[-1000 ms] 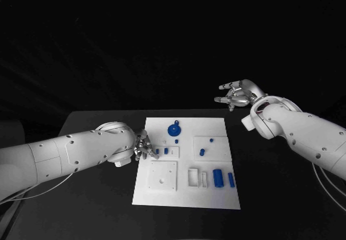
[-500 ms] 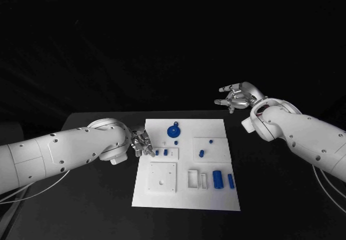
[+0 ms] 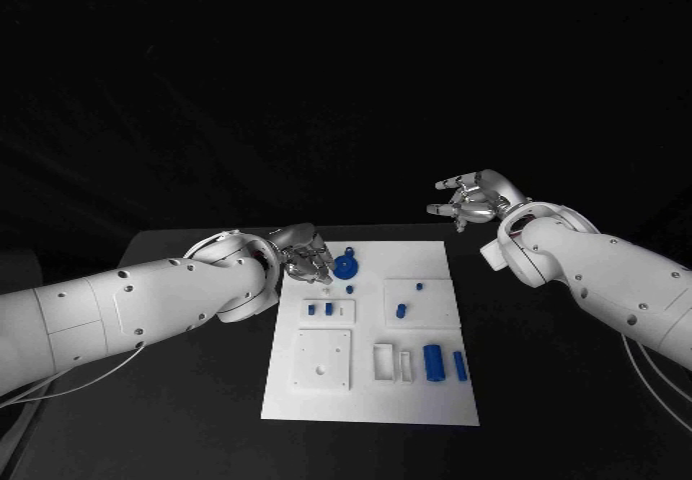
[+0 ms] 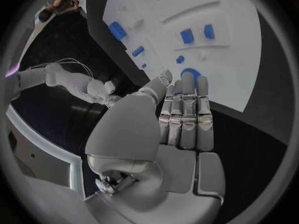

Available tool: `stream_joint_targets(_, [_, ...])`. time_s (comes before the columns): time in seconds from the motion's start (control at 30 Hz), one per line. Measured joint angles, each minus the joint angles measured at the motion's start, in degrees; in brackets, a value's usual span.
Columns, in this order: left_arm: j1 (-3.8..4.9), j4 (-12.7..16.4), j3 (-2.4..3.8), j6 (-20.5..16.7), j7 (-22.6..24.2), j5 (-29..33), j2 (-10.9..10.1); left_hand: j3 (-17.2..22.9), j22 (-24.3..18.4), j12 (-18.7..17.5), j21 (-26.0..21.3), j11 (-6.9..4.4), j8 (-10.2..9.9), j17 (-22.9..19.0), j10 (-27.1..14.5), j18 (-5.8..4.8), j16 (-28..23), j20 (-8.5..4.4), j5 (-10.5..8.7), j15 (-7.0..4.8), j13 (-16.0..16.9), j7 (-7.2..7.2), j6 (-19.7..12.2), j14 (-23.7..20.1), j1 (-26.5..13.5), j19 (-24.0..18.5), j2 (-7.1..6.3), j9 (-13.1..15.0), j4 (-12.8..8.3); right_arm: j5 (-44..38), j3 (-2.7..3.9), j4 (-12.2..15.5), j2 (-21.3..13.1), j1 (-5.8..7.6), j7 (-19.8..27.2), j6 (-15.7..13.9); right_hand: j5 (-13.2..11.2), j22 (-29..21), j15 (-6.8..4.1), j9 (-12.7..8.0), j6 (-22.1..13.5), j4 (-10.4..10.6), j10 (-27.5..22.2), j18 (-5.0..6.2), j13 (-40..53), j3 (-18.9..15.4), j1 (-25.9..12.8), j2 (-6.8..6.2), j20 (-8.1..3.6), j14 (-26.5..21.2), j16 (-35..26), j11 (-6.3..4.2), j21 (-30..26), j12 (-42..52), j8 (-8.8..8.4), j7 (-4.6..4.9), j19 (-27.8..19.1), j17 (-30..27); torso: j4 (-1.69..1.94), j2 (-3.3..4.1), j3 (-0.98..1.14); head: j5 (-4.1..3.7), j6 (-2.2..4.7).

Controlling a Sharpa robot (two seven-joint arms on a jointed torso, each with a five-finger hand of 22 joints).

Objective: Assemble the parts on the task board

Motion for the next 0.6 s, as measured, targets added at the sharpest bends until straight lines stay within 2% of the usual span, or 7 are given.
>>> stream_joint_targets(0.13, [-0.13,-2.5,-0.47,-1.9,2.9,-3.2,2.1,0.9,1.1,0.0,0.4,0.33,-0.2,0.8,-1.4,0.10,0.8,-0.01,-0.01,-0.20,0.0,0.00,0.0,0.8,0.0,1.2,-0.02,0.0,-0.2,0.0,0.00,0.0,0.1,0.00,0.0,0.0,0.0,0.0,0.00,0.0,0.0,0.0,0.0,0.00,0.0,0.0,0.0,0.00,0.00,0.0,0.0,0.00,0.0,0.0,0.00,0.00,0.0,0.0,-0.02,0.03,0.00,-0.16,0.09])
stream_joint_targets(0.17, [-0.20,-3.1,-0.60,-2.3,3.5,-4.0,2.6,1.1,1.5,0.0,0.4,0.47,-0.2,1.1,-1.5,0.88,0.8,-0.01,-0.01,-0.20,0.0,0.00,0.0,0.8,-0.2,1.2,-0.19,-0.1,-0.1,0.0,0.00,0.0,0.1,0.00,0.0,0.0,0.0,0.0,0.00,0.0,0.0,0.0,0.0,0.00,0.0,0.0,0.0,0.00,0.00,0.0,0.0,0.00,0.0,0.0,0.00,0.00,0.0,0.0,-0.02,0.03,0.01,-0.20,0.12])
stream_joint_targets(0.43, [-1.16,-7.6,-1.15,-3.8,6.4,-9.0,6.3,2.0,4.4,0.0,0.2,0.61,-0.2,2.0,-2.1,0.89,1.0,0.00,-0.01,-0.21,0.0,0.31,-0.1,1.2,-0.4,1.6,-0.39,-0.3,-0.5,0.0,0.00,0.5,0.2,-0.01,0.1,0.0,0.0,0.0,0.00,0.0,0.0,0.0,0.0,0.00,0.0,0.0,0.0,0.00,0.00,0.0,0.0,0.00,0.0,0.0,0.00,0.00,0.0,0.0,-0.19,0.24,0.04,-0.32,0.43])
stream_joint_targets(0.53, [-1.37,-8.9,-1.40,-3.9,6.9,-10.3,7.4,2.3,4.9,0.0,0.0,0.85,-0.2,2.1,-3.8,0.89,1.0,0.21,-0.01,-0.01,-0.1,0.31,-0.1,1.4,-0.5,1.8,-0.54,-0.4,-0.5,0.0,0.00,0.6,0.2,-0.01,0.1,0.0,0.0,0.0,0.00,0.0,0.0,0.0,0.0,0.00,0.0,0.0,0.0,0.00,0.00,0.0,0.0,0.00,0.0,0.0,0.00,0.00,0.0,0.0,-0.20,0.29,0.07,-0.33,0.44])
stream_joint_targets(0.6, [-1.50,-9.8,-1.58,-3.8,7.3,-11.1,8.0,2.3,4.9,0.0,-0.5,1.31,-0.2,2.1,-6.1,0.88,1.0,0.42,-0.01,-0.01,-0.1,0.31,-0.9,1.4,-0.9,2.0,-1.29,-0.5,-0.5,0.0,0.00,0.8,0.2,-0.02,0.1,0.0,0.0,0.0,0.00,0.0,0.0,0.0,0.0,0.00,0.0,0.0,0.0,0.00,0.00,0.0,0.0,0.00,0.0,0.0,0.00,0.00,0.0,0.0,-0.22,0.29,0.09,-0.33,0.44])
